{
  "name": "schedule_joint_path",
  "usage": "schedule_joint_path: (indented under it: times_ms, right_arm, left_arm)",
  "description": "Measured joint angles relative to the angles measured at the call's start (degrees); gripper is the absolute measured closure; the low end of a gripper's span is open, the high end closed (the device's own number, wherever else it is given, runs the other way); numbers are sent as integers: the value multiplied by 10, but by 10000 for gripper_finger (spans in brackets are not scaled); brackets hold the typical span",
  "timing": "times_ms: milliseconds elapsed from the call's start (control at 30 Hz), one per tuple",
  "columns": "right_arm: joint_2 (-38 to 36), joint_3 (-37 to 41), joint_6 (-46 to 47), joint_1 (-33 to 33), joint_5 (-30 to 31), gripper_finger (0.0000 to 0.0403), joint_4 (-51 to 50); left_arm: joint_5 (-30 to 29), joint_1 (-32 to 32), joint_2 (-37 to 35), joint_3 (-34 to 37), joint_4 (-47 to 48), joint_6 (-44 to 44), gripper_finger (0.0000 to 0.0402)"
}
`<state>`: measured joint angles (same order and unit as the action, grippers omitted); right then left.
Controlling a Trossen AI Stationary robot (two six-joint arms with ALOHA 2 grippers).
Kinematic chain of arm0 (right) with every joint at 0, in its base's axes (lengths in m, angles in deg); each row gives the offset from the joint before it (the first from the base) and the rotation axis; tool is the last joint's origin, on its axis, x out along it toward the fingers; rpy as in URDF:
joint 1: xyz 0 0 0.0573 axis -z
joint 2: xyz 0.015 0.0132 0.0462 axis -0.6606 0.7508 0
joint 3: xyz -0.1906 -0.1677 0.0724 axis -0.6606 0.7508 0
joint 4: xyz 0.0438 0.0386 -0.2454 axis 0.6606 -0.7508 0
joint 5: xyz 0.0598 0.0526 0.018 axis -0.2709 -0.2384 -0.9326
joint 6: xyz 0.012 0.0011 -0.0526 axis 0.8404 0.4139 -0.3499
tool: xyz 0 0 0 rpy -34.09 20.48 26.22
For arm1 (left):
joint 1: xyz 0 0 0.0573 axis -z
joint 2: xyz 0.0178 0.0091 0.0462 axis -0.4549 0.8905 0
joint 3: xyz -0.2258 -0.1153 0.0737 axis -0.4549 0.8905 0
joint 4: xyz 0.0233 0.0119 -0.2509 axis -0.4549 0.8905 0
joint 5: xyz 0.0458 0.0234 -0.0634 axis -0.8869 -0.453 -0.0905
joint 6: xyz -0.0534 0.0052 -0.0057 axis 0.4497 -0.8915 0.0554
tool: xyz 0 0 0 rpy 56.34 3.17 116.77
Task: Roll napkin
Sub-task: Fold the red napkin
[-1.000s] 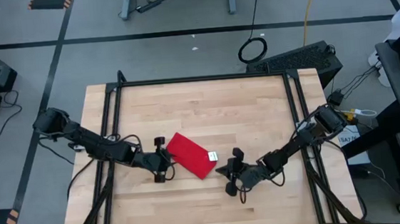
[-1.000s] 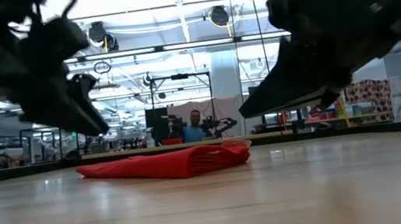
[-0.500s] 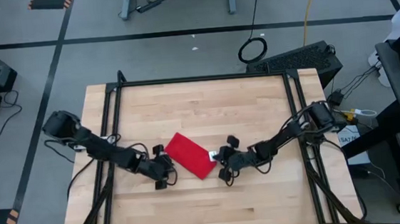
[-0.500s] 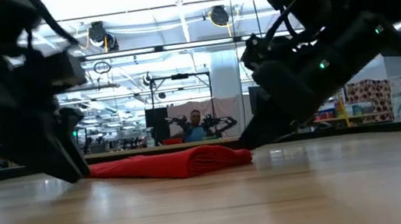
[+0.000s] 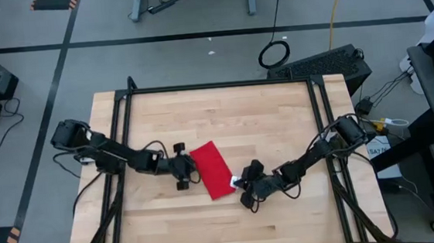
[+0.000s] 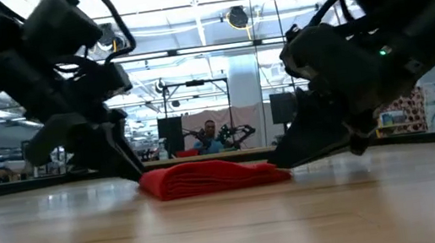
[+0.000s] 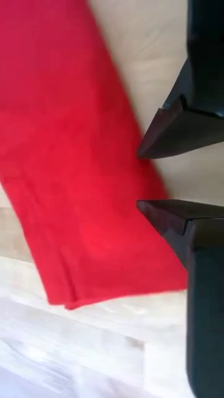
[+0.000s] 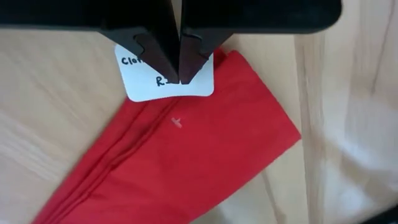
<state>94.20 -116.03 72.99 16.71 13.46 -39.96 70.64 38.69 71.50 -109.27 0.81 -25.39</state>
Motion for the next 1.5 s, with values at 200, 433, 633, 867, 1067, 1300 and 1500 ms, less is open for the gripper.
schedule_joint_path:
  times_ms: [200,433,633,867,1067,1300,1500]
  right_arm:
    - [-13,0,17,-10,43,403,0]
    - [-90,0,-62,-10,54,403,-51]
    - [-114,0,-120,-26,41,403,-145]
    - [-68,0,-61,-53,37,403,-129]
    - [-23,0,-50,-54,45,403,-71]
    - [19,0,-46,-49,62,403,-1]
    - [34,-5,-39,-51,48,403,49]
  left_arm:
    - [63,-31,0,-1,-50,-51,279]
    - [72,-16,-7,-29,-41,-30,279]
    - [72,31,-17,-31,-25,83,279]
    - [48,99,-7,-31,17,205,279]
    - [-21,114,-7,-29,22,161,279]
    - [-34,79,-7,-28,-4,91,279]
    - [-13,26,-7,-28,1,24,279]
